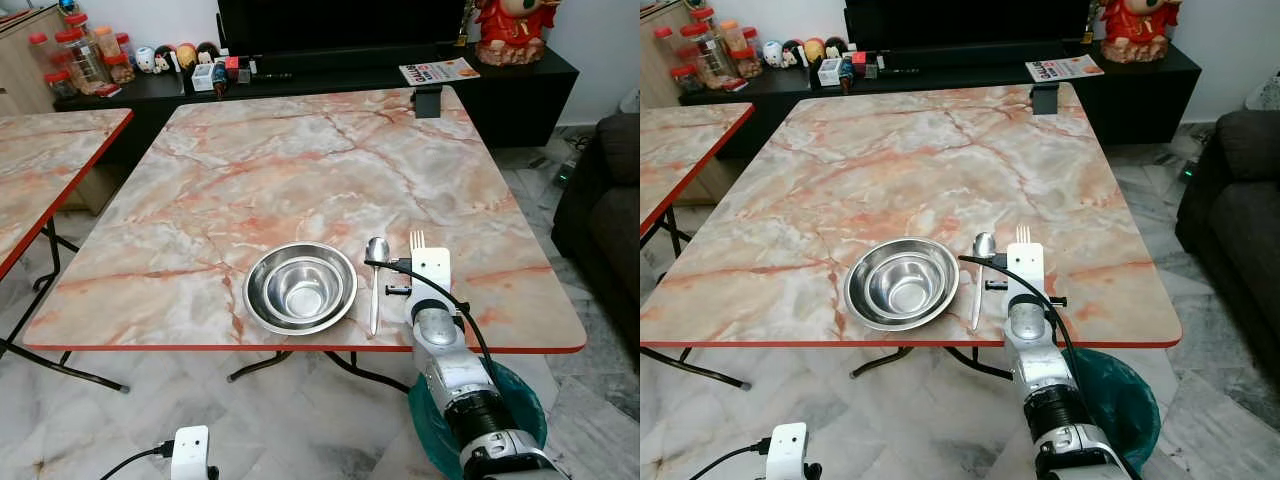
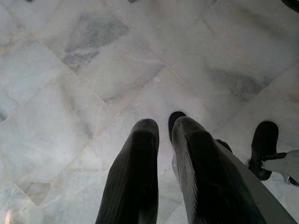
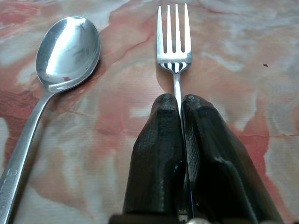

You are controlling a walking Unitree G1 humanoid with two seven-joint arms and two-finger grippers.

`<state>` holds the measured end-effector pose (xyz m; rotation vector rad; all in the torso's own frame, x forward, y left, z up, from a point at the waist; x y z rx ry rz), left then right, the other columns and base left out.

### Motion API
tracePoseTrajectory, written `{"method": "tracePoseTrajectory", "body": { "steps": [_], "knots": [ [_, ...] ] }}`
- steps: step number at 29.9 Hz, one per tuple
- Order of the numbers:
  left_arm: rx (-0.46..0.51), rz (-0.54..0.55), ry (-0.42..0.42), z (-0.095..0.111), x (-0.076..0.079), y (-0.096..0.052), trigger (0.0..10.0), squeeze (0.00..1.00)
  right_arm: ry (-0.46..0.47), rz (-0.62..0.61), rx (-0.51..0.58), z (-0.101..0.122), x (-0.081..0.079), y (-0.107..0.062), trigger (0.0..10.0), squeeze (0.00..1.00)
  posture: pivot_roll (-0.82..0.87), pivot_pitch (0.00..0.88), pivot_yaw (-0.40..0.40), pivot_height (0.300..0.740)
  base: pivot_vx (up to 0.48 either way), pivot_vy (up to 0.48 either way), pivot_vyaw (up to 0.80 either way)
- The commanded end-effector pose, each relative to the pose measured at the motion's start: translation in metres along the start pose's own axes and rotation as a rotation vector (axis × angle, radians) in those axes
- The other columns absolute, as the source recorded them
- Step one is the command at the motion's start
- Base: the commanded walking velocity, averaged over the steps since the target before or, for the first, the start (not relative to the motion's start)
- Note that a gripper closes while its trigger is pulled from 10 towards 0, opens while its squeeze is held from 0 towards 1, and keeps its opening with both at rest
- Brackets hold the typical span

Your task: Setting the table

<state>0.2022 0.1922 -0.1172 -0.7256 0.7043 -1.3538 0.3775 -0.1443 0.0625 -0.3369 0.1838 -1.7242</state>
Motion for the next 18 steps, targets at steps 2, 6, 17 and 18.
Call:
{"method": "tracePoseTrajectory", "body": {
  "steps": [2, 6, 17, 18],
  "knots": [
    [-0.020, -0.001, -0.006, -0.0044, -0.0007, -0.0005, 10.0, 0.00, -0.003, 0.018, -0.020, -0.0055, -0.0045, -0.0028, 10.0, 0.00, -0.07, 0.049, 0.077, 0.740, 0.000, 0.000, 0.00],
    [-0.020, 0.002, -0.011, -0.0044, -0.0010, -0.0005, 10.0, 0.00, 0.000, 0.031, -0.024, -0.0070, -0.0071, -0.0033, 10.0, 0.00, -0.06, 0.051, 0.076, 0.740, 0.000, 0.000, 0.00],
    [-0.020, 0.006, -0.014, -0.0043, -0.0022, -0.0005, 10.0, 0.00, 0.002, 0.035, -0.033, -0.0096, -0.0084, -0.0039, 10.0, 0.00, -0.06, 0.056, 0.077, 0.740, 0.000, 0.000, 0.00],
    [-0.019, 0.007, -0.014, -0.0037, -0.0026, -0.0004, 10.0, 0.00, 0.007, 0.052, -0.042, -0.0116, -0.0112, -0.0041, 10.0, 0.00, -0.06, 0.056, 0.080, 0.740, 0.000, 0.000, 0.00]
  ]
}}
Point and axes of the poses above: a point about 5 cm out from each wrist's last joint towards the gripper, its own y axis pointing out of the wrist towards the gripper, its own z axis along the axis of the wrist's last joint, x = y × z, the point moved 4 cm from there along y, pointing out of the wrist towards the gripper, and after that the axes turned 3 degrees about y, right-handed, at the moved point
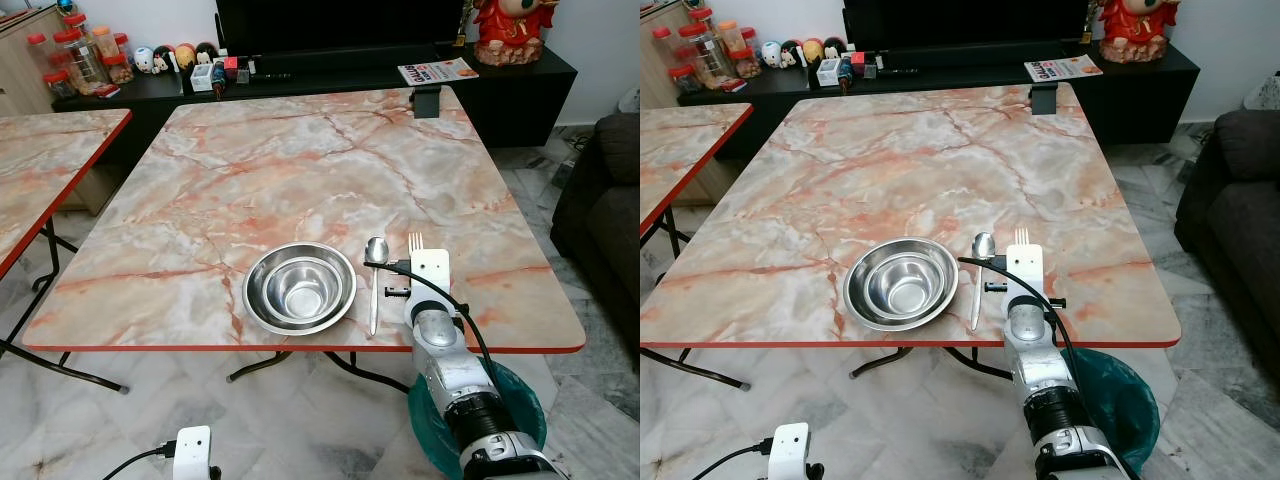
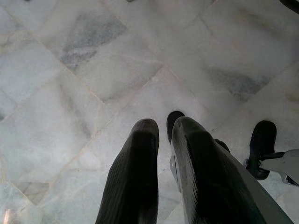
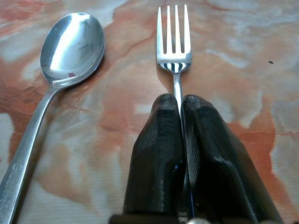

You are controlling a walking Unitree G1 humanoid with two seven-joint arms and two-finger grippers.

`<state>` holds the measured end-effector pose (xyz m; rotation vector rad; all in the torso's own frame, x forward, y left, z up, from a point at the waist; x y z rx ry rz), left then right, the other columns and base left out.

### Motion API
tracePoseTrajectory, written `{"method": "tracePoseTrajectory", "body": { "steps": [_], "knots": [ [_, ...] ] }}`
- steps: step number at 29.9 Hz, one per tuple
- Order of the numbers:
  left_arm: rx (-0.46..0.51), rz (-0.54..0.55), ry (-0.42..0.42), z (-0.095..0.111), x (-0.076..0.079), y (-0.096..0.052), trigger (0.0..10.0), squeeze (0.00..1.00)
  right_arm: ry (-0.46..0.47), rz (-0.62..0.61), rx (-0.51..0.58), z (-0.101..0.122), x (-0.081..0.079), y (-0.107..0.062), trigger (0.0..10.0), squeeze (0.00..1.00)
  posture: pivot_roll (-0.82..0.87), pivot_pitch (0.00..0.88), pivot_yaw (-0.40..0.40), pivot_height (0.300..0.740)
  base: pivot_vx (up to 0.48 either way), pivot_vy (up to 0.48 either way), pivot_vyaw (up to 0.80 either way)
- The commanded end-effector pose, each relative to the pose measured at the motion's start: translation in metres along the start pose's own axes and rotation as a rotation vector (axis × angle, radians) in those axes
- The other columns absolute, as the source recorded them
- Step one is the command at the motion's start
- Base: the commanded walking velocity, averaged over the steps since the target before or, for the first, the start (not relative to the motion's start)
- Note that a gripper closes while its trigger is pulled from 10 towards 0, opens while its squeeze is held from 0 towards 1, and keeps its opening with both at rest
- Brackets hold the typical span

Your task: Setting the table

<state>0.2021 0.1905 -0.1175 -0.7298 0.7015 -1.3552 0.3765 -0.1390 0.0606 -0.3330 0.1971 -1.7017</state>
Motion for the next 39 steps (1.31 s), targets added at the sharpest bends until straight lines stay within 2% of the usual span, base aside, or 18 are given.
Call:
{"method": "tracePoseTrajectory", "body": {
  "steps": [1, 4, 5, 23, 30, 36, 37, 39],
  "knots": [
    [-0.018, 0.011, -0.010, -0.003, -0.004, 0.000, 10.0, 0.00, 0.002, 0.028, -0.035, -0.010, -0.006, -0.003, 10.0, 0.00, -0.06, 0.056, 0.080, 0.740, 0.000, 0.000, 0.00],
    [-0.017, 0.011, -0.011, -0.003, -0.005, 0.000, 10.0, 0.00, 0.012, 0.079, -0.050, -0.015, -0.015, -0.004, 10.0, 0.00, -0.06, 0.057, 0.080, 0.740, 0.000, 0.000, 0.00],
    [-0.016, 0.012, -0.010, -0.003, -0.005, 0.000, 10.0, 0.00, 0.013, 0.079, -0.052, -0.016, -0.016, -0.005, 10.0, 1.00, -0.06, 0.056, 0.081, 0.740, 0.000, 0.000, 0.00],
    [-0.015, 0.013, -0.006, -0.001, -0.007, 0.000, 10.0, 0.00, 0.025, 0.066, -0.056, -0.019, -0.015, -0.005, 10.0, 1.00, -0.06, 0.051, 0.087, 0.740, 0.000, 0.000, 0.00],
    [-0.014, 0.013, -0.005, -0.001, -0.007, 0.000, 10.0, 0.00, 0.043, 0.066, -0.003, -0.010, -0.014, -0.004, 10.0, 1.00, -0.06, 0.049, 0.089, 0.740, 0.000, 0.000, 0.00],
    [-0.014, 0.011, -0.001, 0.000, -0.006, 0.000, 10.0, 0.00, 0.086, 0.122, 0.093, 0.008, -0.024, -0.007, 10.0, 1.00, -0.06, 0.047, 0.090, 0.740, 0.000, 0.000, 0.00],
    [-0.014, 0.011, -0.001, 0.000, -0.006, 0.000, 10.0, 0.00, 0.078, 0.133, 0.117, 0.012, -0.026, -0.008, 10.0, 0.00, -0.06, 0.047, 0.090, 0.740, 0.000, 0.000, 0.00],
    [-0.013, 0.010, -0.001, 0.000, -0.005, 0.000, 10.0, 0.00, 0.080, 0.143, 0.133, 0.015, -0.028, -0.008, 10.0, 0.00, -0.06, 0.047, 0.089, 0.740, 0.000, 0.000, 0.00]
  ]
}}
Point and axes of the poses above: a point about 5 cm out from each wrist's last joint towards the gripper, its own y axis pointing out of the wrist towards the gripper, its own z axis along the axis of the wrist's last joint, x = y × z, the point moved 4 cm from there along y, pointing out of the wrist towards the gripper, and after that the axes turned 3 degrees about y, right-handed, at the moved point
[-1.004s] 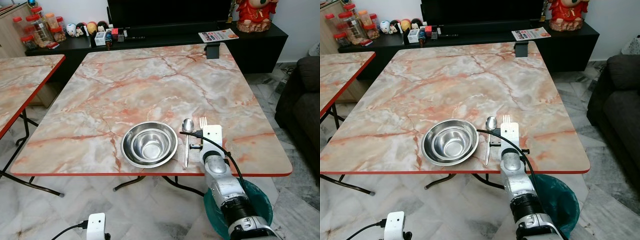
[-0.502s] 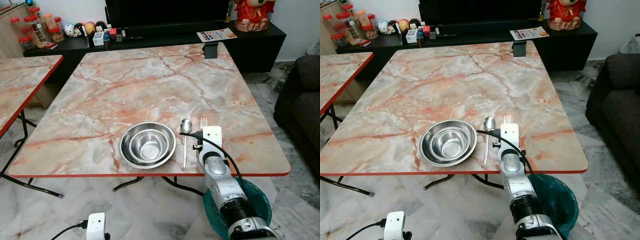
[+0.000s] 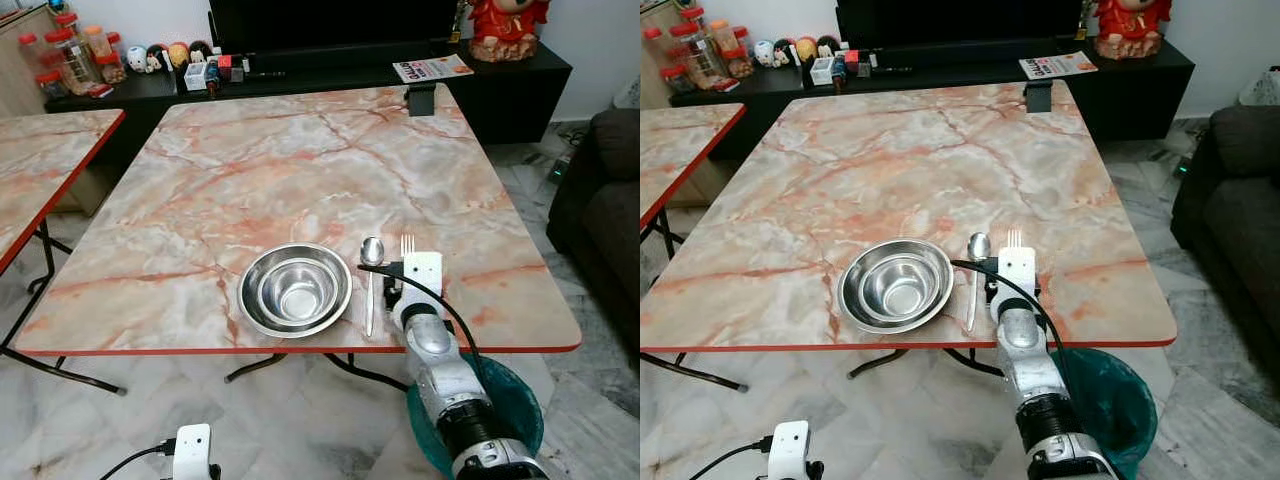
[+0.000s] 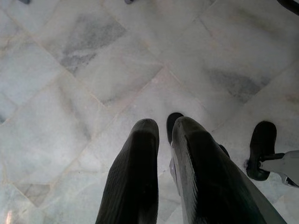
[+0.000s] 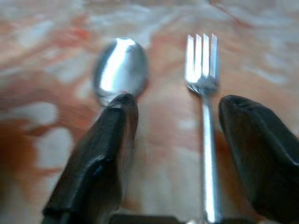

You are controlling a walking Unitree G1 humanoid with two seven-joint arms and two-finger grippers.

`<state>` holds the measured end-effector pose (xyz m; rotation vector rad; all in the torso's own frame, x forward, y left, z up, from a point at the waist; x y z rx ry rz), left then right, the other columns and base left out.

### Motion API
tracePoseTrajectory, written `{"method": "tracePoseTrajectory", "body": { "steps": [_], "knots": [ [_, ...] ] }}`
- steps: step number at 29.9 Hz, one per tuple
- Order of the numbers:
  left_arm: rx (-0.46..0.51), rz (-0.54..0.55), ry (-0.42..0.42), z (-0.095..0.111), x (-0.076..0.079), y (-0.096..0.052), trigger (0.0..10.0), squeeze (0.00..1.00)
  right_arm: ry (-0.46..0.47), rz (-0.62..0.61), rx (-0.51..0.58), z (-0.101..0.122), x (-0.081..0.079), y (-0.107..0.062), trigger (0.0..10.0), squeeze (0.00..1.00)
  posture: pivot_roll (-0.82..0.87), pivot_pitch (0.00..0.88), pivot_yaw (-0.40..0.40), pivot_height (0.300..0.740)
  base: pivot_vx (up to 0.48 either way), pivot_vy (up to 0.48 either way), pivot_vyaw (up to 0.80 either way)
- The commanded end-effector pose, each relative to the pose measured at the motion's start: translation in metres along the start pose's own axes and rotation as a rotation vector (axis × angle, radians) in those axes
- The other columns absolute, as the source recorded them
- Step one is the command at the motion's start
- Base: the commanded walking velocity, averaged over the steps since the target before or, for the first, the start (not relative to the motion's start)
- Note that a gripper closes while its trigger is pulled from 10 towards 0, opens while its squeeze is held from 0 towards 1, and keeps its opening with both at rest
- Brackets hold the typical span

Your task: Setting the table

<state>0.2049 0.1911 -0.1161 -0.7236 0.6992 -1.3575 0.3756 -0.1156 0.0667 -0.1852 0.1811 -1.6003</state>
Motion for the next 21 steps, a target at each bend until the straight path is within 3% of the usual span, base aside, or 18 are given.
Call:
{"method": "tracePoseTrajectory", "body": {
  "steps": [1, 8, 12, 14, 17, 21],
  "knots": [
    [-0.019, 0.009, -0.004, -0.003, -0.005, 0.000, 10.0, 0.00, 0.008, 0.024, 0.043, 0.009, -0.007, 0.000, 10.0, 0.00, -0.06, 0.047, 0.089, 0.740, 0.000, 0.000, 0.00],
    [-0.018, 0.008, -0.009, -0.003, -0.004, 0.000, 10.0, 0.00, -0.003, -0.006, 0.094, 0.016, 0.000, 0.000, 10.0, 0.00, -0.06, 0.047, 0.088, 0.740, 0.000, 0.000, 0.00],
    [-0.010, 0.009, -0.019, -0.003, -0.004, -0.001, 10.0, 0.00, 0.016, -0.016, 0.168, 0.027, 0.004, -0.002, 10.0, 0.00, -0.06, 0.048, 0.085, 0.740, 0.000, 0.000, 0.00],
    [0.000, 0.005, -0.026, -0.001, -0.003, 0.000, 10.0, 0.00, 0.007, -0.010, 0.300, 0.045, 0.006, -0.008, 10.0, 0.00, -0.07, 0.047, 0.084, 0.740, 0.000, 0.000, 0.00],
    [-0.004, 0.001, -0.026, -0.002, -0.001, 0.000, 10.0, 0.00, -0.010, 0.009, 0.377, 0.054, 0.006, -0.014, 10.0, 0.00, -0.06, 0.048, 0.079, 0.740, 0.000, 0.000, 0.00],
    [-0.005, 0.003, -0.040, -0.002, -0.001, 0.000, 10.0, 0.00, -0.001, 0.014, 0.405, 0.058, 0.006, -0.016, 10.0, 0.00, -0.06, 0.048, 0.078, 0.740, 0.000, 0.000, 0.00]
  ]
}}
Point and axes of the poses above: a point about 5 cm out from each wrist's last joint towards the gripper, its own y axis pointing out of the wrist towards the gripper, its own z axis along the axis of the wrist's last joint, x = y × z, the point moved 4 cm from there along y, pointing out of the wrist towards the gripper, and after that the axes turned 3 degrees about y, right-handed, at the moved point
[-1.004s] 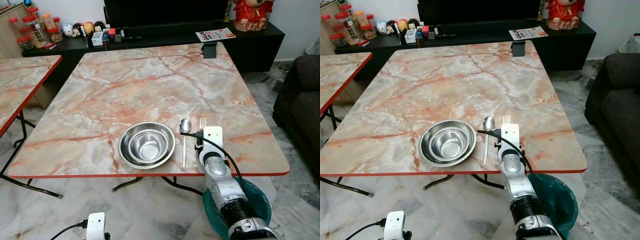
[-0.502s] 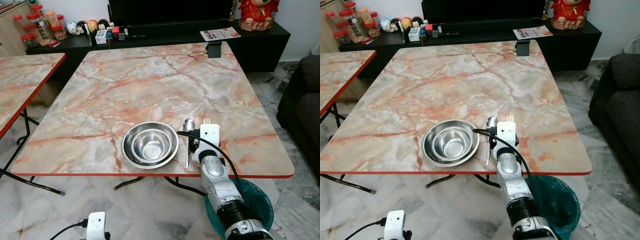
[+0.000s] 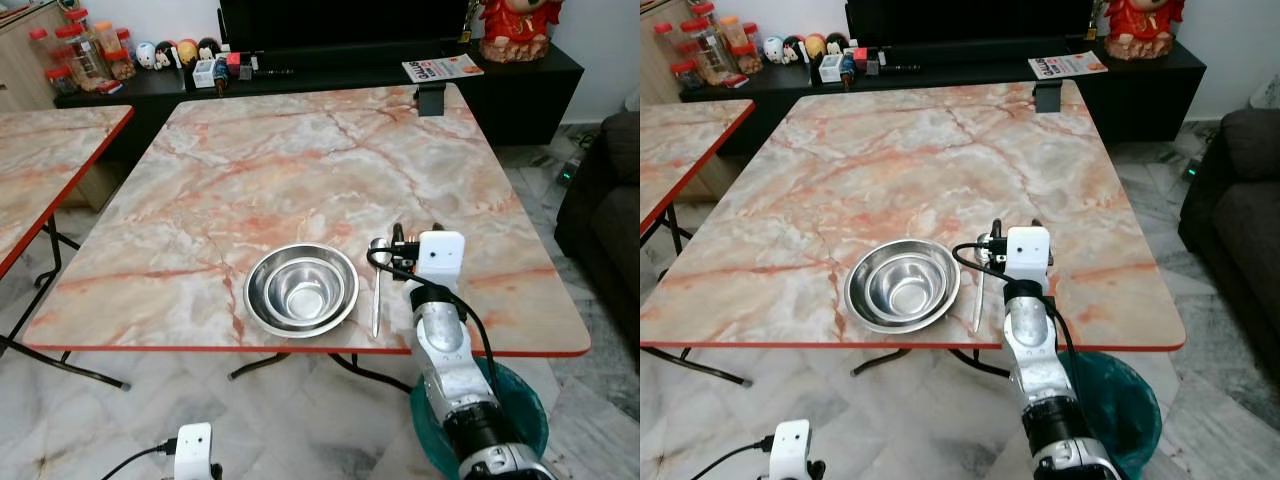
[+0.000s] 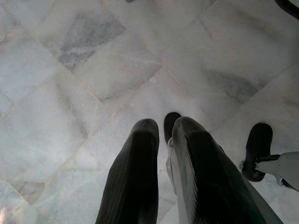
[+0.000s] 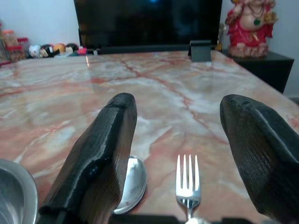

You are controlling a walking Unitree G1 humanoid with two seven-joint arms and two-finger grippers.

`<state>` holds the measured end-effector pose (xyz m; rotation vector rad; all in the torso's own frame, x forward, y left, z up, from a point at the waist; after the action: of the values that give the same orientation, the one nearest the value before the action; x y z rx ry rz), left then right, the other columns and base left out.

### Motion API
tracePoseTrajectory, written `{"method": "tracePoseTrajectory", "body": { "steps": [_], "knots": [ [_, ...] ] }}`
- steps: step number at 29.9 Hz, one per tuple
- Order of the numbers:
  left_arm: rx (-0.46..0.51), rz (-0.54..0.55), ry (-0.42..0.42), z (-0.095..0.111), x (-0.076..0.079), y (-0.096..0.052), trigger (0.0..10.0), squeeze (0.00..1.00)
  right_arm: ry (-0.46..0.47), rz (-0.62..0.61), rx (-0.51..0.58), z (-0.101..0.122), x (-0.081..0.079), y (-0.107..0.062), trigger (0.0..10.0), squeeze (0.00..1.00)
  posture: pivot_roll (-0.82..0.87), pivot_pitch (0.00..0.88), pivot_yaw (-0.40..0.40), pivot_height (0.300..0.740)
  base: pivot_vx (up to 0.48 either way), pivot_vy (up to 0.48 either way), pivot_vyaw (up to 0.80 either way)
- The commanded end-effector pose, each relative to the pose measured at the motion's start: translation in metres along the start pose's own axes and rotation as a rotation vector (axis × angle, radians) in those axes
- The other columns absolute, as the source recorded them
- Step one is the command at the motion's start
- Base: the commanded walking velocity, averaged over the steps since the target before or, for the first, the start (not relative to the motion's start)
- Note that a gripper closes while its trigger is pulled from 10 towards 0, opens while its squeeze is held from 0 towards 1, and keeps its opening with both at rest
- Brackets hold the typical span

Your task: Setting the table

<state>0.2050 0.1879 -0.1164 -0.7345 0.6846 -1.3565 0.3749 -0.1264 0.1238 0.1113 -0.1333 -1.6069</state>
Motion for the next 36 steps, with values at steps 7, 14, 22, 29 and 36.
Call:
{"method": "tracePoseTrajectory", "body": {
  "steps": [7, 14, 22, 29, 36],
  "knots": [
    [-0.006, 0.018, -0.039, -0.003, -0.007, -0.001, 10.0, 0.00, 0.003, 0.035, 0.123, 0.023, -0.009, 0.001, 10.0, 0.00, -0.06, 0.049, 0.077, 0.740, 0.000, 0.285, 0.00],
    [-0.002, 0.020, -0.039, -0.001, -0.008, -0.001, 10.0, 0.00, -0.005, 0.053, 0.151, 0.029, -0.015, 0.001, 10.0, 0.00, -0.06, 0.048, 0.084, 0.740, 0.000, 0.439, 0.00],
    [0.003, 0.024, -0.037, 0.001, -0.010, 0.000, 10.0, 0.00, -0.002, 0.056, 0.176, 0.035, -0.017, 0.001, 10.0, 0.00, -0.06, 0.047, 0.088, 0.740, 0.000, 0.480, 0.00],
    [0.003, 0.023, -0.040, 0.001, -0.008, 0.000, 10.0, 0.00, -0.017, 0.074, 0.205, 0.042, -0.019, 0.002, 10.0, 0.00, -0.06, 0.048, 0.087, 0.740, 0.000, 0.477, 0.00],
    [0.005, 0.030, -0.036, 0.001, -0.011, -0.001, 10.0, 0.00, -0.026, 0.085, 0.215, 0.045, -0.022, 0.002, 10.0, 0.00, -0.06, 0.049, 0.086, 0.740, 0.000, 0.475, 0.00]
  ]
}}
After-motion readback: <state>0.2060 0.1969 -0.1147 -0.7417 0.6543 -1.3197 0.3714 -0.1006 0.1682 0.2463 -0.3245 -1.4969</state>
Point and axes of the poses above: a point about 5 cm out from each wrist's last joint towards the gripper, its own y axis pointing out of the wrist towards the gripper, its own z axis along the axis of the wrist's last joint, x = y × z, the point moved 4 cm from there along y, pointing out of the wrist towards the gripper, and after that the axes turned 3 degrees about y, right-handed, at the moved point
